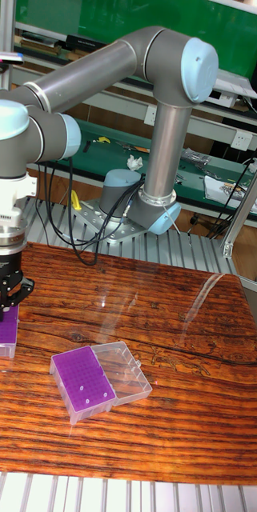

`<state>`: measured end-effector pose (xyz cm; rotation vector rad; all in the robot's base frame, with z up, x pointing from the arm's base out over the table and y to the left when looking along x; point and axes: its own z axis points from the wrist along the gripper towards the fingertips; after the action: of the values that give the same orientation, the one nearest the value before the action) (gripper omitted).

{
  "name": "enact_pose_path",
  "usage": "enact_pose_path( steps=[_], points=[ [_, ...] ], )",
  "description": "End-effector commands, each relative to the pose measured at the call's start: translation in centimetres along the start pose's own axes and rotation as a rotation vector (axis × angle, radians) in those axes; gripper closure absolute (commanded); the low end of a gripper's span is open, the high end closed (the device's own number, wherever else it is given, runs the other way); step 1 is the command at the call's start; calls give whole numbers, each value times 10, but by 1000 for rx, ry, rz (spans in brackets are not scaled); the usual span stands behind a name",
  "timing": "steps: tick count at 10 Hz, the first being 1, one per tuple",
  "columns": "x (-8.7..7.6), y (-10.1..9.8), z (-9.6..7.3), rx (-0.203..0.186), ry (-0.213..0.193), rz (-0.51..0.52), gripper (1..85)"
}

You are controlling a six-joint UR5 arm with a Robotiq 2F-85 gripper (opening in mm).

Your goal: Transfer all small pipette tips from one holder to another

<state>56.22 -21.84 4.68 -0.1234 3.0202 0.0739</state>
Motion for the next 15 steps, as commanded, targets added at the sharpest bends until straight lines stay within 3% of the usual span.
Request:
enact_pose_path(
  steps=[1,10,15],
  points=[
    [1,0,-2,-6,6,-11,667],
    [-2,1,-8,22,18,-15,657],
    [-6,10,-10,12,15,5,657]
  ],
)
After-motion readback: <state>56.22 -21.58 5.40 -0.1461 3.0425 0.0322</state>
